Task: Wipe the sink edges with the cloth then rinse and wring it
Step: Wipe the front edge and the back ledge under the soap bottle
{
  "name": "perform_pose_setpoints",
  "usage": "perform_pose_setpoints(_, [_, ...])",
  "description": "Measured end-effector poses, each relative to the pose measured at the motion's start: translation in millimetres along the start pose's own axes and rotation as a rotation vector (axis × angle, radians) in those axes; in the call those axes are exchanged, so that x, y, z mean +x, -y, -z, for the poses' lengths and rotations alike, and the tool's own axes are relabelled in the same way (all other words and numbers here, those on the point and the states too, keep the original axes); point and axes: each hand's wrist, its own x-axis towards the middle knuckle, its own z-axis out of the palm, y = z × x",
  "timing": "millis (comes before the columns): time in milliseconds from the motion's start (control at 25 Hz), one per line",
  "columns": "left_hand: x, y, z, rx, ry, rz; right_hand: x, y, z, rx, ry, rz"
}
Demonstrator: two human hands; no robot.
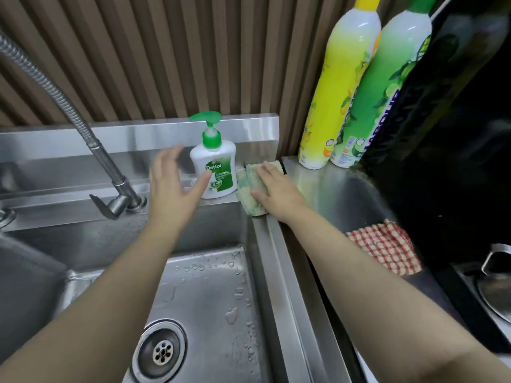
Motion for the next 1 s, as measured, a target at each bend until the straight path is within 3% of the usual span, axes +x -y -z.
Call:
perform_pose_setpoints(120, [26.3,-4.9,-9.3,-0.244,0.147,0.226,-1.2,10.6,-7.9,-0.126,-0.002,-0.09])
perform_pose_setpoints(200, [32.6,-3.2,-16.6,-0.266,0.229,0.284,-2.0,20.4,-15.0,-0.23,-0.003,-0.16])
perform_pose_setpoints(360, [13.8,1.4,1.3,-0.24,0.116,0.287,-3.8,40.3,-19.9,-0.344,0.002,-0.232])
perform_pose_setpoints(680, [-69.8,35.8,104.1,-0.314,-0.076,0.5,20.1,145.5,-71.8,-0.218,-0.023,0.001])
perform_pose_setpoints(840, [-96.9,57.7,131.6,-0.32,-0.058,0.642,30.5,183.8,-84.7,-0.198,-0.01,0.095])
perform_pose_setpoints(1000, [-111.1,61.6,133.6,-0.262,-0.012,0.643,33.8,170.4,-69.1,-0.214,0.028,0.302])
